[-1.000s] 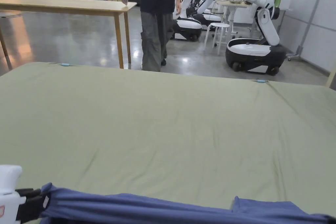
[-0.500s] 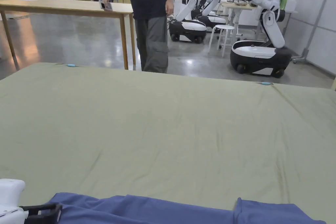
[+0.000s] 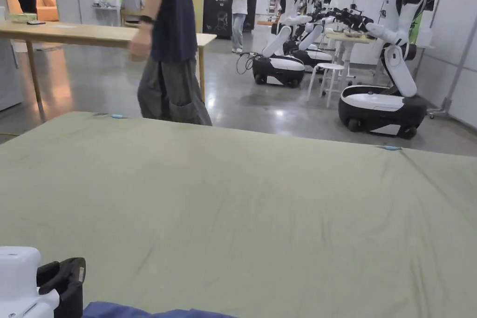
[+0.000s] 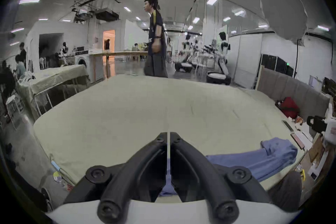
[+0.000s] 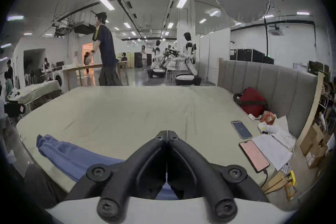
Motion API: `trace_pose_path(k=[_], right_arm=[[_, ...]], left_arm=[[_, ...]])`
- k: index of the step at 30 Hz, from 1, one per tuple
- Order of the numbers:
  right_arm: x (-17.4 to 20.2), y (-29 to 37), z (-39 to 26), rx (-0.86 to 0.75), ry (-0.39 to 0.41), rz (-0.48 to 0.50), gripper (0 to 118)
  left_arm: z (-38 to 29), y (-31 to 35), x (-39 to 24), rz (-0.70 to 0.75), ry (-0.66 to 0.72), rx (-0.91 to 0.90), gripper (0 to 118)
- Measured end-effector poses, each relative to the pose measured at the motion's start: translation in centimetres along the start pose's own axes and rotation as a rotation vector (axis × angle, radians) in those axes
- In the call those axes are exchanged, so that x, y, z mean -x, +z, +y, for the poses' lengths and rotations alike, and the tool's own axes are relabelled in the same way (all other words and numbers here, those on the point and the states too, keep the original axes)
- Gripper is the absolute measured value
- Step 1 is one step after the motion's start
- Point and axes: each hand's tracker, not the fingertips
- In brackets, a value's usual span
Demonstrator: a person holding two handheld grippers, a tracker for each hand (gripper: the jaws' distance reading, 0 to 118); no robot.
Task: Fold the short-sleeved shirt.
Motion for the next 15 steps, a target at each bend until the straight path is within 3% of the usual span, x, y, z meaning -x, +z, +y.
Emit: trace_pose_path(k=[5, 11, 13, 15], right_arm=[[2.8, 0.4, 0.2, -0.024, 0.043, 0.01, 1], [5.5, 1.6, 0.3, -0.091, 0.071, 0.011, 1], [6.1, 1.9, 0.3, -0.095, 0.085, 0.013, 1], [6.4, 2.0, 0.3, -0.087, 0.089, 0.021, 1]], left_arm=[[0.7, -0.7, 3.0, -0.074, 0.117, 0.105, 1], [0.0, -6.5, 10.3, -0.269, 0.336, 0.473, 3], [-0.6, -8.5, 12.2, -0.325, 0.407, 0.561, 8], [-1.6, -10.8, 13.9, -0.466, 0.486, 0.673, 23]])
